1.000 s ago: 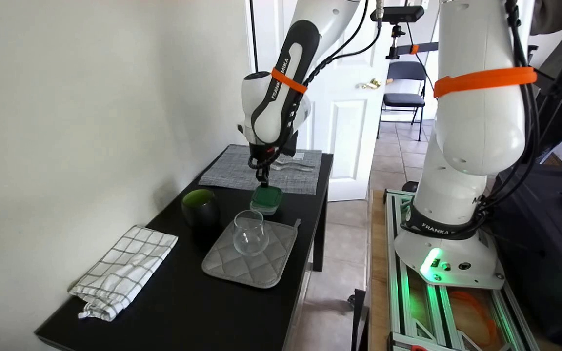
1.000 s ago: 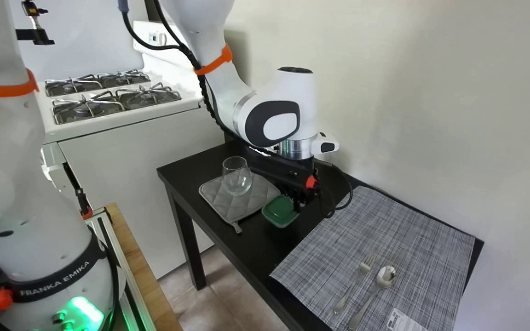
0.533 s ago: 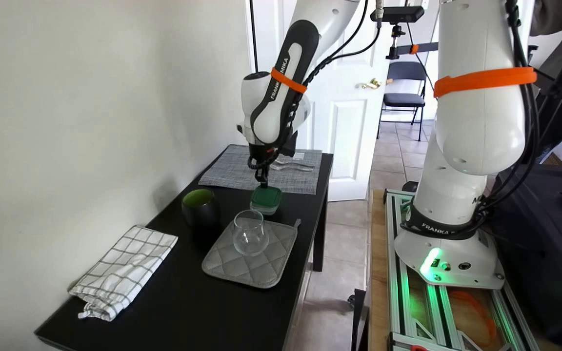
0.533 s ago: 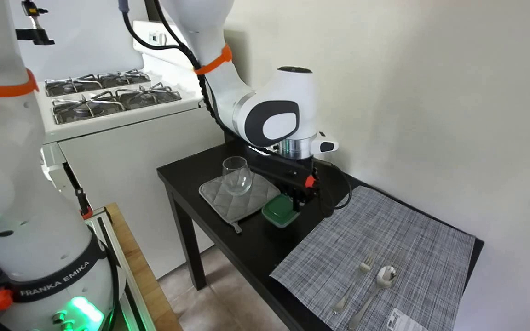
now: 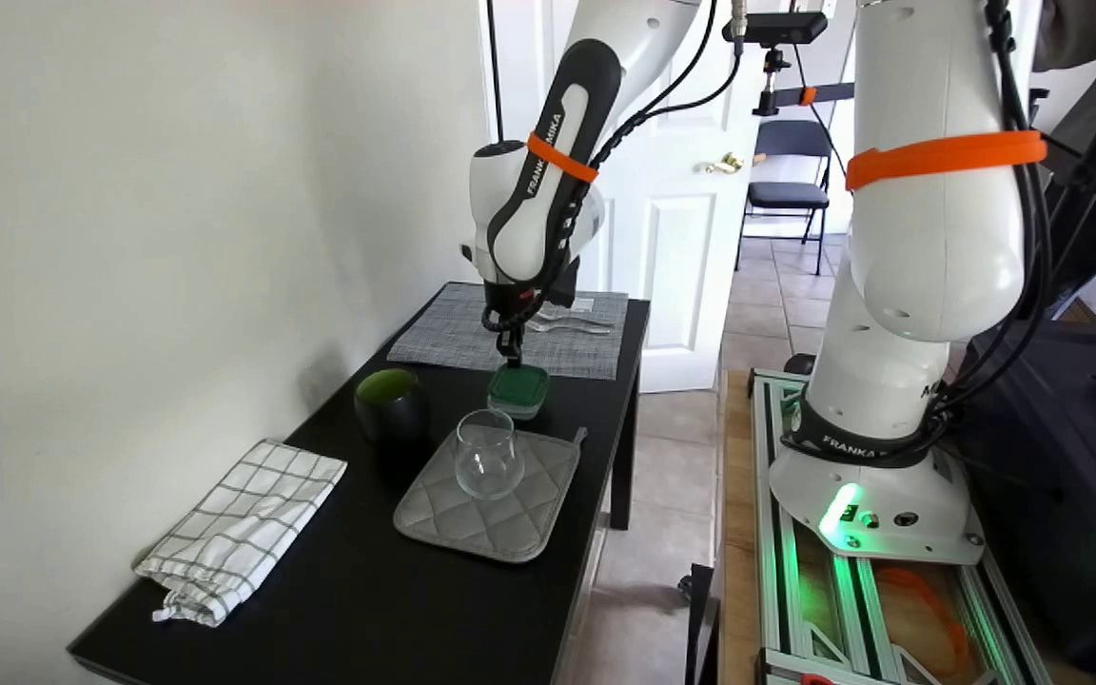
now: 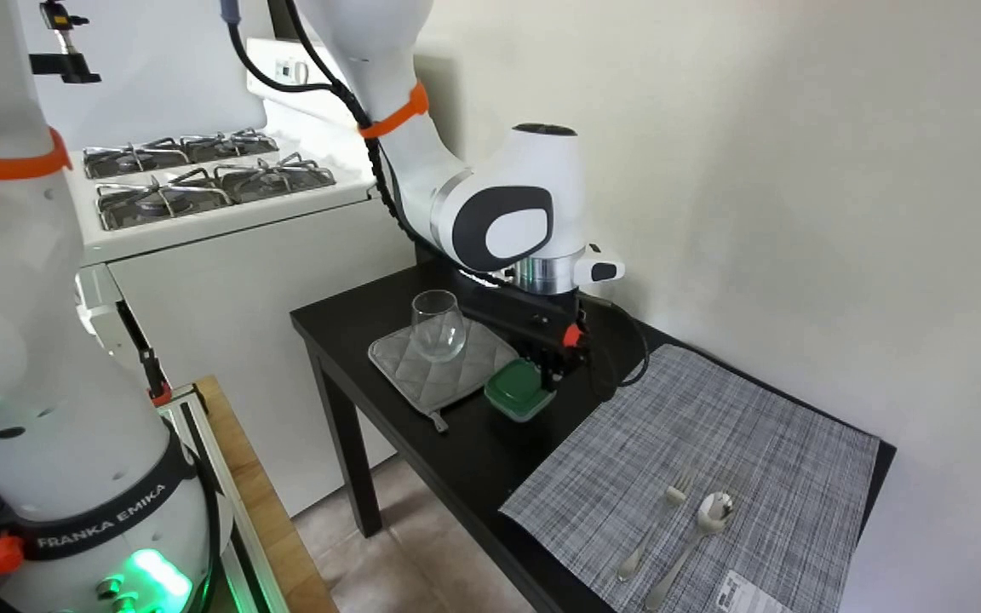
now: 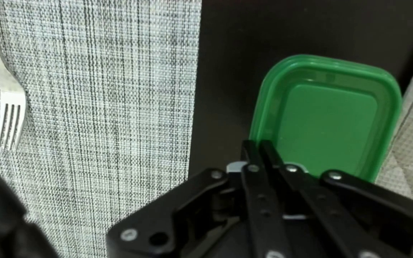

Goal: Put the green lid on the clear container.

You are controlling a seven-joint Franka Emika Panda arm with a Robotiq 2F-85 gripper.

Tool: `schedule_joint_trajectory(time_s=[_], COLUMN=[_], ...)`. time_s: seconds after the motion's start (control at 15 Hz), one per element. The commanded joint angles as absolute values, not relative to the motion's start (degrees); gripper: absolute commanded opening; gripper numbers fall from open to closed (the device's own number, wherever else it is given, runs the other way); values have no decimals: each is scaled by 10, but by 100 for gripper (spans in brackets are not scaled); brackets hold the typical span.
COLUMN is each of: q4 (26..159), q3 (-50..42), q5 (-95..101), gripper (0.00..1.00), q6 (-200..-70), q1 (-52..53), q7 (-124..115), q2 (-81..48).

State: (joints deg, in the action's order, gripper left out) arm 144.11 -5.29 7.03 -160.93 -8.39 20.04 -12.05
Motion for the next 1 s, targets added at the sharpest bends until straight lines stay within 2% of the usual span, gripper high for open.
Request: schedule_joint_trajectory(time_s=[0.0,0.07,0.13,0.33,0.73,0.8,0.93], q4=[1440,1439,1439,1439,1452,1459,1475], q3=[-51,-51,-50,-49,-50,-50,-54], q5=[71,70,68,68,75,76,90], gripper=[1,1,25,44,91,97,100], q6=[-1619,-1618,-1617,-1618,-1604,-1588,-1570], q1=[-86,-86,-86,-86,-76,-72,-61], q7=[190,190,191,189,176,168,141], q2=[-129,-130,-131,-126,-86,-65,-25])
